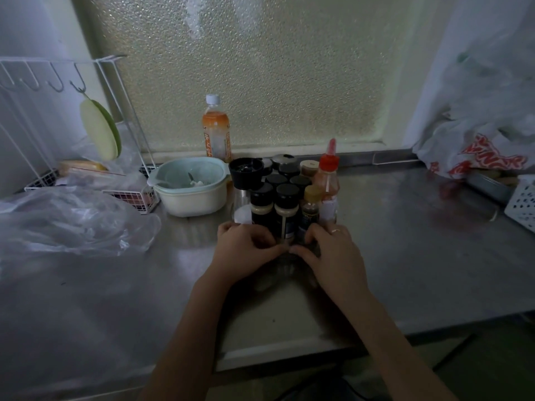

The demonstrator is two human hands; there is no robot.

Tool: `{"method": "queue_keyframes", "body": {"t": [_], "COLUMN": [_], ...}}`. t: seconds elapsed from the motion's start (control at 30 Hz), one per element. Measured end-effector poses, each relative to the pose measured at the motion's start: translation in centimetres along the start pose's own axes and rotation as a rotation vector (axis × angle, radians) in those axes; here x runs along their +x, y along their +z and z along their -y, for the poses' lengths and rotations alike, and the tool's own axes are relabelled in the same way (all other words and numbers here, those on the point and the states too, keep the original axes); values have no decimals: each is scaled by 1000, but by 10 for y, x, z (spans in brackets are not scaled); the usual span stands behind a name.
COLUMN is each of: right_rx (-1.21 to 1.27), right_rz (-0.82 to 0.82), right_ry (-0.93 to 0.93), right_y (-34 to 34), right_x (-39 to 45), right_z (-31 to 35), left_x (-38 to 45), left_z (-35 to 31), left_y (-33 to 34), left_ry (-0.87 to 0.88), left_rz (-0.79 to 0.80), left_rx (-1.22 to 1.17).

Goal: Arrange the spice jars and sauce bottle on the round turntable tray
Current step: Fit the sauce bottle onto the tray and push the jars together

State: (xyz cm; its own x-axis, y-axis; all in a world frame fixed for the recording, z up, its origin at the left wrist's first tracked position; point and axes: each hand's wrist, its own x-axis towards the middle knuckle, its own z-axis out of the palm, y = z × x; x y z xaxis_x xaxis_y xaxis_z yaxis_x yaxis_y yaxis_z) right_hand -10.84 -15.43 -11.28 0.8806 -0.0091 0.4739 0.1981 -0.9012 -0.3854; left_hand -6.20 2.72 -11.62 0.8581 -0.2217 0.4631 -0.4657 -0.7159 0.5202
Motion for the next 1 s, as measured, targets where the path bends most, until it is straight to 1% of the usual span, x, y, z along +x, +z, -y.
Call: {"method": "queue_keyframes", "body": {"t": [0.1,0.23,0.37,0.5,0.63,0.83,1.0], "right_rx": [89,152,135,158,150,186,194], "right_rz": [4,16,36,71,78,56,-1], "right_ry": [33,65,82,113,134,131,102], "right_y": [3,9,24,35,45,59,67], "right_x": [8,35,61,89,112,132,128], "right_z": [-2,-5,-10,-10,-10,-13,-16], "left_x": [9,32,58,81,97,115,108], "left_z": [5,6,15,24,35,49,48], "left_y": [3,10,16,22,26,25,28], "left_ry": [-5,-86,-153,-200,-196,-212,-166], "left_rz": [61,59,77,56,39,90,13], "left_rx": [-68,-50,-51,-30,-28,-115,-115]}}
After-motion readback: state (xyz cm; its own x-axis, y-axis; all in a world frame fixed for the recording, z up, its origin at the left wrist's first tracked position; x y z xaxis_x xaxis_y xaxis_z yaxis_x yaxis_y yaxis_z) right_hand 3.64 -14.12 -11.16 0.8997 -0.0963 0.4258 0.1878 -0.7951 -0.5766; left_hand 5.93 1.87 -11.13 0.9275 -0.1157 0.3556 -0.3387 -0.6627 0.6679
